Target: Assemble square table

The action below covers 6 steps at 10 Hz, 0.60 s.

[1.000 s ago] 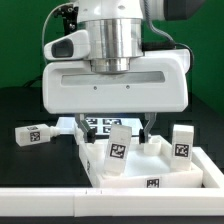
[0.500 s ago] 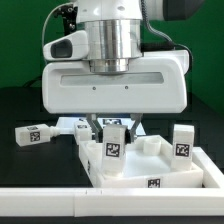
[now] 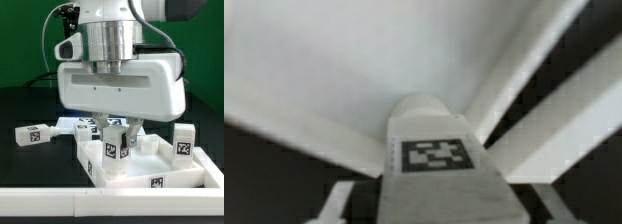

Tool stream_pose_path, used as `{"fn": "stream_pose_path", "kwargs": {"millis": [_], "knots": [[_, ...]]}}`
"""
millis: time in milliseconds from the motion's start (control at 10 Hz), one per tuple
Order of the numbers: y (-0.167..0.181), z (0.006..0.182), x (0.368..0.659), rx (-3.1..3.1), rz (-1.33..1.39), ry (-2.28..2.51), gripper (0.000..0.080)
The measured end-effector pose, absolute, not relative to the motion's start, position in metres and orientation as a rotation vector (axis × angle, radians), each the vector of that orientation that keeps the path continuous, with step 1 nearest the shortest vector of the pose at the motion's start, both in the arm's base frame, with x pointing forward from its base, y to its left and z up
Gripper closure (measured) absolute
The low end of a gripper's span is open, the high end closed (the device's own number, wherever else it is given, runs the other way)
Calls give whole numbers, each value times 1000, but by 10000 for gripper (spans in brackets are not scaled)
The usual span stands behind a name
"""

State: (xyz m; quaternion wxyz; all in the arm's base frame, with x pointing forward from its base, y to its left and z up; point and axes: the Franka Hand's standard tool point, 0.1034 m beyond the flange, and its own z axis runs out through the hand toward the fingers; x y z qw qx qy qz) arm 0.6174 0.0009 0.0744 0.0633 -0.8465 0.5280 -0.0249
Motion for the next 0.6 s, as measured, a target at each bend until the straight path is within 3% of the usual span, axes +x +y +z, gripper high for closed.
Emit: {"fn": "stream_pose_path", "kwargs": {"millis": [400,500,600], "knots": [[4,74,620,-2262,-38,1926,515],[4,74,620,-2316,-45,1864,438],[6,74,620,-2430,-60,1726,438]]}}
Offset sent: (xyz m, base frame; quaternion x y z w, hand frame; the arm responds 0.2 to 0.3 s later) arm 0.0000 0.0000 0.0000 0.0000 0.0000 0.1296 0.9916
